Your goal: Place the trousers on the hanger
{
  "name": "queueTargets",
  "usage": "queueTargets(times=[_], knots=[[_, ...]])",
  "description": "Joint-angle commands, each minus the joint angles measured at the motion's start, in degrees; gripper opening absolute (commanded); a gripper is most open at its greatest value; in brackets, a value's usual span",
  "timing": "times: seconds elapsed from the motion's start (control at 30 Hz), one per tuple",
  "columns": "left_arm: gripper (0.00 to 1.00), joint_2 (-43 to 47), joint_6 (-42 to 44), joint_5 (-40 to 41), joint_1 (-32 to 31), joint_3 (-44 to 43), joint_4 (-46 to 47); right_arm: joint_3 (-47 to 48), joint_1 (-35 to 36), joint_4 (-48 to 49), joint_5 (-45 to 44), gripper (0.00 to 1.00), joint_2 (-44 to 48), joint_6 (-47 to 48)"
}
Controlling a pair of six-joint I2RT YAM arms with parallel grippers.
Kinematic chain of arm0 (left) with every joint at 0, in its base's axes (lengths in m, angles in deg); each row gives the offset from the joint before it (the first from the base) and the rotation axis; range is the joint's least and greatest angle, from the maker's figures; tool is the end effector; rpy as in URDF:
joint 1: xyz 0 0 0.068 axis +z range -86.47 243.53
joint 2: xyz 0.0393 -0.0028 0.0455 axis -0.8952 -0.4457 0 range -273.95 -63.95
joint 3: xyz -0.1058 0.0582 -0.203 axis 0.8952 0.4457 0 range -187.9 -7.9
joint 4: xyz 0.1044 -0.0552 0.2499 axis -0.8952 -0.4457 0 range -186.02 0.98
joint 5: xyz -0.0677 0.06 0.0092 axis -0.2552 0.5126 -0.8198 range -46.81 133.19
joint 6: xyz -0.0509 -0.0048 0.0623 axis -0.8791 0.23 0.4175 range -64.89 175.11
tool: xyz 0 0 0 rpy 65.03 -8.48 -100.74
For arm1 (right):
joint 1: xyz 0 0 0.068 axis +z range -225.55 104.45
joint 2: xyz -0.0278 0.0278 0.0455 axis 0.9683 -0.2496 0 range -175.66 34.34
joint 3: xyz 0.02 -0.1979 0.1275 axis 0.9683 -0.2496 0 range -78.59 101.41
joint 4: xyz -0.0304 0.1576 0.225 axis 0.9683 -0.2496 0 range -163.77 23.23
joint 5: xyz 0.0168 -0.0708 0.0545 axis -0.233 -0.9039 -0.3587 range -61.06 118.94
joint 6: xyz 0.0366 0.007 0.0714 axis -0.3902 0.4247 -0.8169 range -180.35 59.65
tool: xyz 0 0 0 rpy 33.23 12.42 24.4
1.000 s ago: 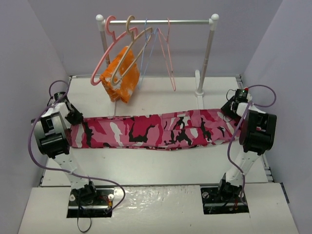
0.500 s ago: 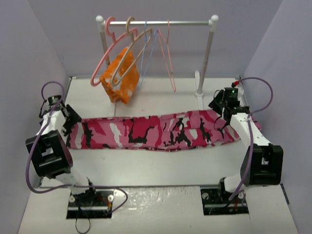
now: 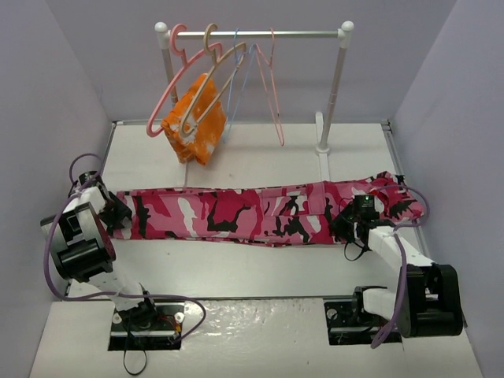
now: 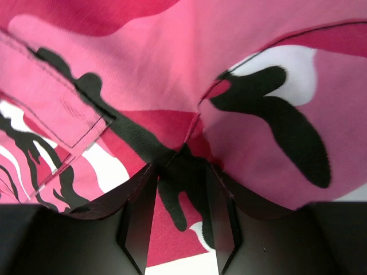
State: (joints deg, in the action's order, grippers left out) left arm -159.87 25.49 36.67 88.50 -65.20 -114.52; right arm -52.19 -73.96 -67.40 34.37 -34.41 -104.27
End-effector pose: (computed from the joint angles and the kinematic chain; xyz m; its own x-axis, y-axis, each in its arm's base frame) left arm 0.3179 0.1394 0.0934 -0.5239 -0.7857 -0.3290 -0.7287 0.6134 -0.3045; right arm 0.2758 0.0142 0.0951 -0.5580 0.6754 -0.4822 0.4031 0.7285 0.5539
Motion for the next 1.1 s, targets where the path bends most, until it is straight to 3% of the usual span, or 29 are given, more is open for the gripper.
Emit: queueTargets(times=[0.0, 0.23, 0.37, 0.47, 0.6, 0.83, 1.07], knots=[[0.30, -3.4, 0.5, 3.5, 5.2, -1.1, -4.0, -1.2, -3.8, -5.3, -0.9, 0.37, 0.4, -0.7], [0.29, -1.5, 0.5, 2.1, 10.1, -2.2, -2.8, 5.9, -4.2, -7.4, 3.5, 0.37, 7.5, 3.5], [0.29, 2.8, 0.6, -2.0, 8.4, -1.5, -0.6, 11.2, -4.4, -7.6, 2.3, 0.37, 10.6, 3.9], [0.30, 9.3, 0.3, -4.0, 3.7, -0.4, 1.7, 18.2, -7.9, -6.5, -0.5, 0.32, 7.7, 5.8], [0.30, 10.1, 0.0, -4.8, -0.6, -1.1, 3.3, 23.4, -12.1, -3.6, -3.4, 0.20, -0.1, 6.5], [0.34, 0.1, 0.9, -3.9, -0.9, -5.0, 2.2, 28.9, -13.3, 1.6, -21.6, 0.18, -12.0, 6.9], [0.33, -9.1, 2.3, -2.9, -0.7, -5.7, 3.2, 26.7, -16.5, 11.1, -23.1, 0.17, -22.8, 9.2]])
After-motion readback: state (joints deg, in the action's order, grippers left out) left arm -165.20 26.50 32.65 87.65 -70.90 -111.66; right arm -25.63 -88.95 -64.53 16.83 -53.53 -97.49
